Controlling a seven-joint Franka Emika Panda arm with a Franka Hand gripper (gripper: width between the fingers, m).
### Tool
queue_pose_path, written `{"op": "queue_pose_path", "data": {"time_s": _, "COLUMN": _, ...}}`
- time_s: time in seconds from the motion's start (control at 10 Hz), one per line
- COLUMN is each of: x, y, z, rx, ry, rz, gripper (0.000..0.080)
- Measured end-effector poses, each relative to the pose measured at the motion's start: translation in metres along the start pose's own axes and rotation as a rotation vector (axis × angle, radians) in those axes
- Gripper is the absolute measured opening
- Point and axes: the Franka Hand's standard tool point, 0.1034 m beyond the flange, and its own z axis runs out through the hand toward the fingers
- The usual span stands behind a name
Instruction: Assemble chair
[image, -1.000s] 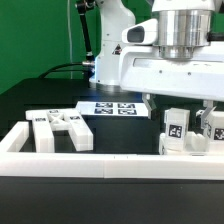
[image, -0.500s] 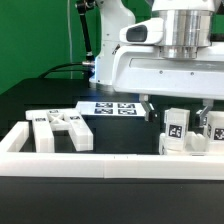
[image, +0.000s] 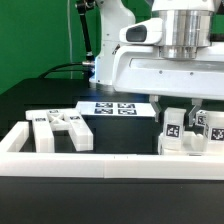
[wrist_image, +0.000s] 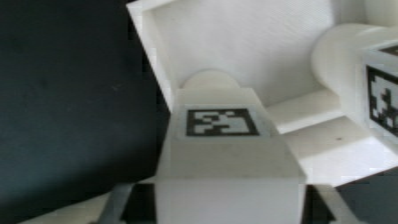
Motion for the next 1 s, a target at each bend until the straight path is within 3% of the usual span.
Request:
{"op": "queue_pose_path", "data": {"time_s": 0.7, "x": -0.0021, "y": -0.0009, "z": 0.0011, "rx": 0.002, "ry": 0.018, "rz": 0.624, "gripper": 0.0291}}
{"op": "queue_pose_path", "data": {"time_s": 1.0, "x": -0.0013, "y": 0.0006, "z": 0.0015, "rx": 0.024, "ry": 0.021, "rz": 0.908, "gripper": 0.0291}}
